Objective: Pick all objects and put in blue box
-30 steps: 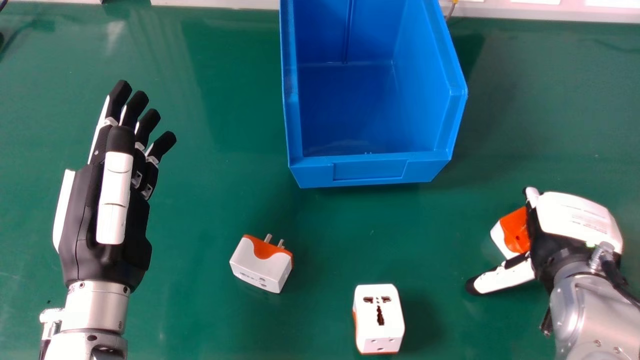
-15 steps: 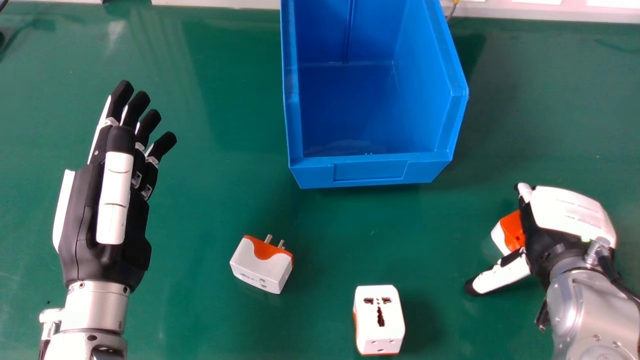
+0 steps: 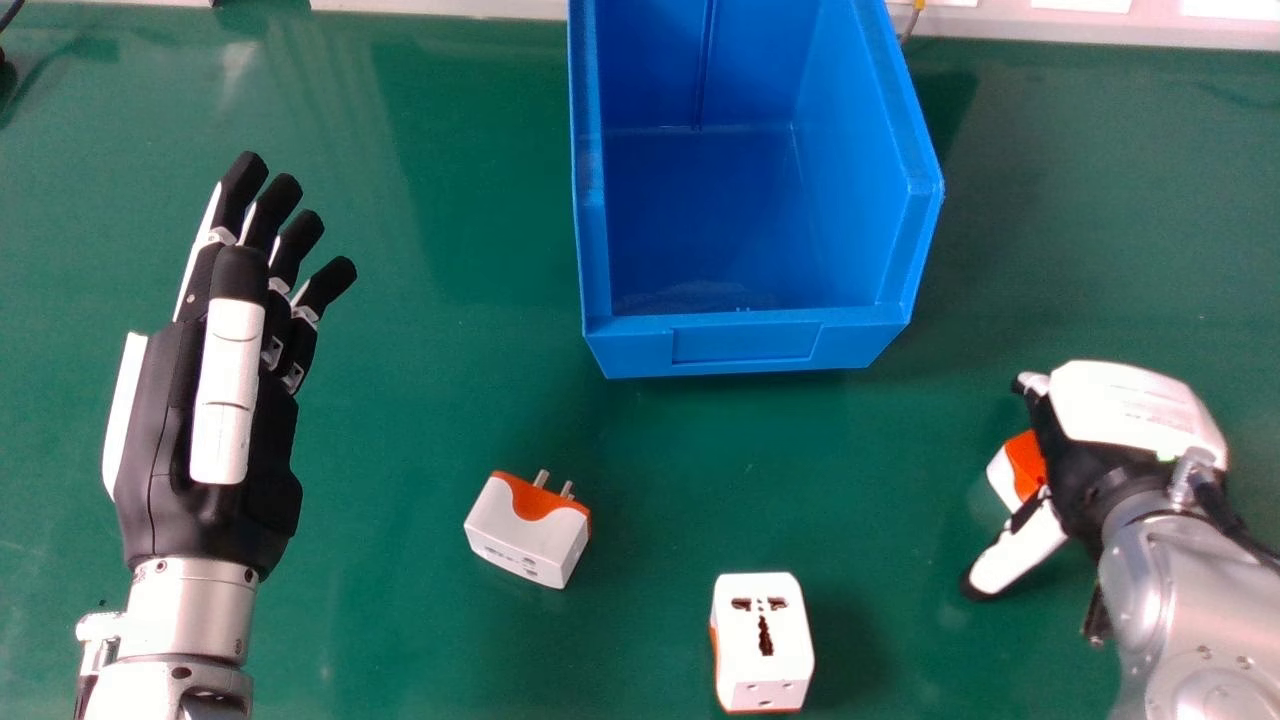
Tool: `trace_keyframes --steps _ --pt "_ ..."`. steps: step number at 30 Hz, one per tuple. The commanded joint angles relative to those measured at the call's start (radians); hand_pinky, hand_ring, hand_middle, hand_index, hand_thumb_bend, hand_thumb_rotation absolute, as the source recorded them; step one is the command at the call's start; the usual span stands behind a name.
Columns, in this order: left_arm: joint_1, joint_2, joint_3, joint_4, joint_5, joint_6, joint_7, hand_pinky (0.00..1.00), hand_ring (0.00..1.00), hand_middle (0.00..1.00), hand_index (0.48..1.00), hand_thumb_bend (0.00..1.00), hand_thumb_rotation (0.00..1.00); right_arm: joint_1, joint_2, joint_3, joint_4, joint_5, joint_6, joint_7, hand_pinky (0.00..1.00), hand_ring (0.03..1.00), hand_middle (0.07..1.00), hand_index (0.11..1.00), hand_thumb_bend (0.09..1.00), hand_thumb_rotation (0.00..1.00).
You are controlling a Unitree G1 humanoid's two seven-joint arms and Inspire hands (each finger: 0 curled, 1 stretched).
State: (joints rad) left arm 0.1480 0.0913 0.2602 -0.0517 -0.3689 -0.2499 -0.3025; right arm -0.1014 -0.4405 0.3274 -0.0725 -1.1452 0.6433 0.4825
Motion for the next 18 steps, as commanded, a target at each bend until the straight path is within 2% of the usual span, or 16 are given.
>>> trace_keyframes --steps 1,4,5,8,9,12,14,15,18 --pt "0.001 0.007 -0.001 -0.031 -0.002 -0.005 -0.002 0.88 0.94 0.96 0.942 0.83 0.77 0.012 -0.022 0.013 0.022 -0.017 0.02 0.046 0.53 0.687 0.793 0.878 0.844 0.17" --pt "0.003 0.007 -0.002 -0.034 -0.01 -0.002 -0.006 0.88 0.94 0.96 0.942 0.83 0.77 0.009 -0.023 0.018 0.018 -0.036 0.033 0.063 0.53 0.687 0.793 0.878 0.844 0.17" --pt "0.002 0.006 -0.001 -0.033 -0.013 -0.001 -0.008 0.88 0.94 0.95 0.939 0.84 0.76 0.011 -0.021 0.016 0.013 -0.041 0.035 0.064 0.46 0.604 0.73 0.834 0.787 0.14" --pt "-0.001 0.007 -0.001 -0.033 -0.018 0.001 -0.009 0.88 0.94 0.95 0.939 0.84 0.76 0.019 -0.006 -0.002 -0.005 -0.029 0.04 0.04 0.46 0.604 0.73 0.834 0.787 0.14" --pt "-0.001 0.007 -0.002 -0.035 -0.018 0.003 -0.01 0.87 0.94 0.95 0.936 0.83 0.76 0.023 -0.001 -0.008 -0.014 -0.024 0.043 0.029 0.41 0.551 0.68 0.795 0.741 0.11" --pt "-0.001 0.006 -0.003 -0.036 -0.013 0.005 -0.004 0.87 0.94 0.95 0.936 0.83 0.76 0.03 0.009 -0.019 -0.033 -0.017 0.041 0.008 0.41 0.551 0.68 0.795 0.741 0.11" --pt "-0.002 0.008 -0.005 -0.037 -0.002 0.006 0.001 0.87 0.94 0.95 0.936 0.83 0.76 0.038 0.018 -0.031 -0.046 -0.001 0.03 -0.019 0.41 0.551 0.68 0.795 0.741 0.11" --pt "-0.001 0.008 -0.006 -0.04 -0.001 0.008 0.002 0.87 0.94 0.95 0.934 0.83 0.76 0.041 0.02 -0.034 -0.051 0.004 0.025 -0.029 0.39 0.522 0.651 0.766 0.697 0.09" --pt "0.0 0.004 -0.005 -0.043 -0.01 0.012 -0.001 0.87 0.94 0.95 0.934 0.83 0.76 0.046 0.019 -0.035 -0.062 0.018 0.015 -0.05 0.39 0.522 0.651 0.766 0.697 0.09"
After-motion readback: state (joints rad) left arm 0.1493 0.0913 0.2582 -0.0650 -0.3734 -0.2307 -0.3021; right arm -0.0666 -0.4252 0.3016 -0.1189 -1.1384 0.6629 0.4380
